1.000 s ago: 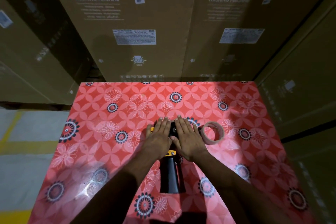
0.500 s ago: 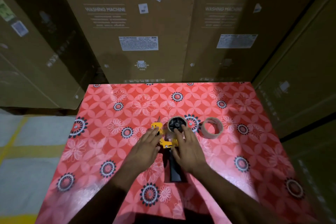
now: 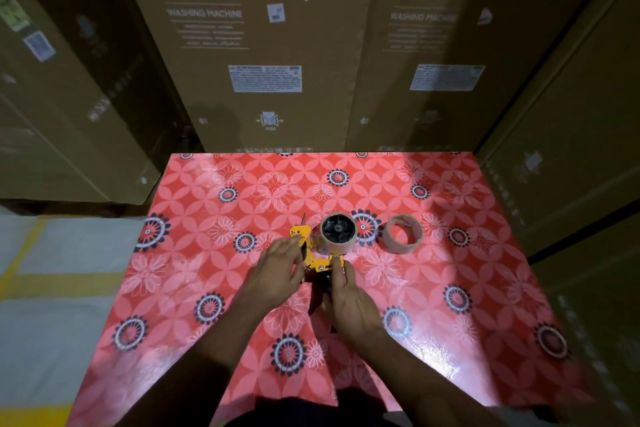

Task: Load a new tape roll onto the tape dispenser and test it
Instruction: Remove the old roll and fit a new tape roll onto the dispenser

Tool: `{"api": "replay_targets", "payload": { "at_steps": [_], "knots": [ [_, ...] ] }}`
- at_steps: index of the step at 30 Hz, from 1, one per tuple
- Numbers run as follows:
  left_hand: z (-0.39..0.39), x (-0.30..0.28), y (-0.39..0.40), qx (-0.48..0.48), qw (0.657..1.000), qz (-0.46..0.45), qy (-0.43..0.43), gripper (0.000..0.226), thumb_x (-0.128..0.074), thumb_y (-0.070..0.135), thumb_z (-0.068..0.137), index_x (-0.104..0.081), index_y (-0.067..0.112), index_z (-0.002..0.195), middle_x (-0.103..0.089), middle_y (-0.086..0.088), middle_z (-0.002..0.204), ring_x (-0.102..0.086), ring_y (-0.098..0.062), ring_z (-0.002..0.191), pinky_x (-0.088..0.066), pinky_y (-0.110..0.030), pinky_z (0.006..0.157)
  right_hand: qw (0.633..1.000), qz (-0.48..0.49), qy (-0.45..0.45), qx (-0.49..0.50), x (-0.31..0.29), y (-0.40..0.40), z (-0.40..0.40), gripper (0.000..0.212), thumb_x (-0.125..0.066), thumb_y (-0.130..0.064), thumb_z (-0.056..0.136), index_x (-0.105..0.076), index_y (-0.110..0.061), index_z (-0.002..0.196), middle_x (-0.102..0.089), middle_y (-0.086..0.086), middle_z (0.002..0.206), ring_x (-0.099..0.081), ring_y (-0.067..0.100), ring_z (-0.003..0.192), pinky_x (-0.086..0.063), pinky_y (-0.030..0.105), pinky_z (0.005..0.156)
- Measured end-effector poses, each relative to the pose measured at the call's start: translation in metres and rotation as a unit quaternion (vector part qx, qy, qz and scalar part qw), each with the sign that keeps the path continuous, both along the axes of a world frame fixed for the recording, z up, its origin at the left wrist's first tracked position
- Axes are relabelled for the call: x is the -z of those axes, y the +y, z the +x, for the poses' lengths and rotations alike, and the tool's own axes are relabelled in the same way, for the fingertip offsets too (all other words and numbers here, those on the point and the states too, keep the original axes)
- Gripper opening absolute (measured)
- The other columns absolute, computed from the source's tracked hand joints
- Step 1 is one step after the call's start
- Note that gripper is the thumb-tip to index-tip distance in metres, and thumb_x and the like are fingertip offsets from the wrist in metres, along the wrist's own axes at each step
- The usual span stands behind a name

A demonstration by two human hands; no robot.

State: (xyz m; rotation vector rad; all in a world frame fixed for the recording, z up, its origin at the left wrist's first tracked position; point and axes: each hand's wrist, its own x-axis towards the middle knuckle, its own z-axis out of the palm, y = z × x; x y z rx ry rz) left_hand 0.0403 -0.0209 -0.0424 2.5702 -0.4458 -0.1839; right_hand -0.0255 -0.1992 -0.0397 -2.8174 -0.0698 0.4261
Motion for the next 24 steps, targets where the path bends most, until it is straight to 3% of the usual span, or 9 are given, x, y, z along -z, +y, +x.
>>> {"api": "replay_targets", "payload": {
  "at_steps": [2,5,8,12,15,17,20,22,24],
  "knots": [
    [0.013,-0.006,-0.008,-0.008,1.0,0.013,-0.018,0.008,-0.053,0.023,0.098,-0.055,0.029,0.102,-0.033,0.005,0.162,-0.028,-0.019,0.143,-0.034,-0.049,0.114,1.0,-0.005,0.004,0.005,0.001,-0.002,-0.001,0.079,-0.048,-0.025,0.102,0.003,-0.012,0.16,-0.012,0.017,0.166,-0.07,0.028,0.091,-0.036,0.032,0.059],
    [0.03,-0.011,-0.022,0.021,0.997,0.072,-0.021,0.032,-0.056,0.023,0.097,-0.058,0.037,0.126,-0.023,0.003,0.165,-0.019,-0.026,0.146,-0.033,-0.052,0.113,1.0,0.004,0.003,0.017,-0.002,-0.002,-0.004,0.073,-0.041,-0.034,0.105,0.001,-0.012,0.16,-0.013,0.016,0.166,-0.07,0.028,0.088,-0.037,0.033,0.057],
    [0.036,-0.012,-0.031,0.013,0.993,0.112,-0.031,0.029,-0.06,0.028,0.095,-0.061,0.039,0.122,-0.019,-0.002,0.167,-0.015,-0.031,0.148,-0.027,-0.052,0.115,0.999,0.01,-0.008,0.031,-0.001,0.0,-0.007,0.067,-0.034,-0.035,0.108,0.0,-0.011,0.16,-0.006,0.017,0.169,-0.071,0.025,0.086,-0.04,0.032,0.056],
    [0.038,-0.01,-0.035,0.021,0.986,0.161,-0.024,0.023,-0.062,0.036,0.095,-0.066,0.038,0.118,-0.012,-0.003,0.168,-0.009,-0.032,0.151,-0.02,-0.05,0.118,0.998,-0.016,-0.06,0.007,0.012,0.005,-0.009,0.069,-0.043,-0.017,0.102,-0.004,-0.009,0.158,0.013,0.019,0.167,-0.071,0.032,0.094,-0.053,0.036,0.053],
    [0.035,-0.007,-0.034,0.022,0.982,0.184,-0.021,0.026,-0.062,0.038,0.096,-0.067,0.036,0.121,-0.012,-0.003,0.168,-0.011,-0.033,0.15,-0.021,-0.049,0.118,0.997,-0.039,-0.053,-0.027,0.01,0.009,-0.01,0.064,-0.015,-0.034,0.099,-0.008,-0.015,0.16,0.005,0.016,0.169,-0.067,0.042,0.106,-0.055,0.04,0.056],
    [0.029,-0.008,-0.033,0.006,0.985,0.174,-0.01,0.026,-0.06,0.042,0.097,-0.071,0.031,0.117,-0.012,0.0,0.168,-0.013,-0.032,0.149,-0.023,-0.049,0.116,0.996,-0.065,-0.05,-0.039,0.002,0.009,-0.008,0.072,-0.002,-0.038,0.092,-0.011,-0.017,0.161,0.0,0.017,0.169,-0.07,0.041,0.095,-0.051,0.039,0.051],
    [0.018,-0.015,-0.036,0.0,0.983,0.183,-0.019,0.026,-0.058,0.039,0.098,-0.075,0.024,0.111,-0.014,0.002,0.168,-0.014,-0.031,0.149,-0.025,-0.047,0.115,0.991,-0.103,-0.062,-0.056,0.004,0.004,-0.004,0.068,-0.027,-0.013,0.091,-0.022,-0.009,0.159,-0.008,0.024,0.165,-0.061,0.029,0.048,-0.022,0.025,0.033],
    [0.006,-0.019,-0.037,0.007,0.981,0.187,-0.046,0.019,-0.064,0.024,0.094,-0.078,0.02,0.106,-0.022,0.0,0.166,-0.018,-0.031,0.148,-0.028,-0.046,0.114,0.99,-0.115,-0.059,-0.053,0.008,0.003,-0.004,0.081,-0.066,-0.008,0.077,-0.038,-0.005,0.153,-0.026,0.027,0.16,-0.054,0.024,0.034,-0.01,0.02,0.036],
    [-0.004,-0.018,-0.035,0.001,0.98,0.184,-0.081,0.01,-0.073,0.018,0.085,-0.08,0.019,0.092,-0.033,-0.001,0.162,-0.028,-0.03,0.145,-0.035,-0.045,0.111,0.988,-0.12,-0.075,-0.068,0.009,0.005,-0.005,0.089,-0.079,-0.009,0.067,-0.045,-0.006,0.149,-0.031,0.027,0.158,-0.049,0.021,0.029,-0.01,0.019,0.037]
  ]
}}
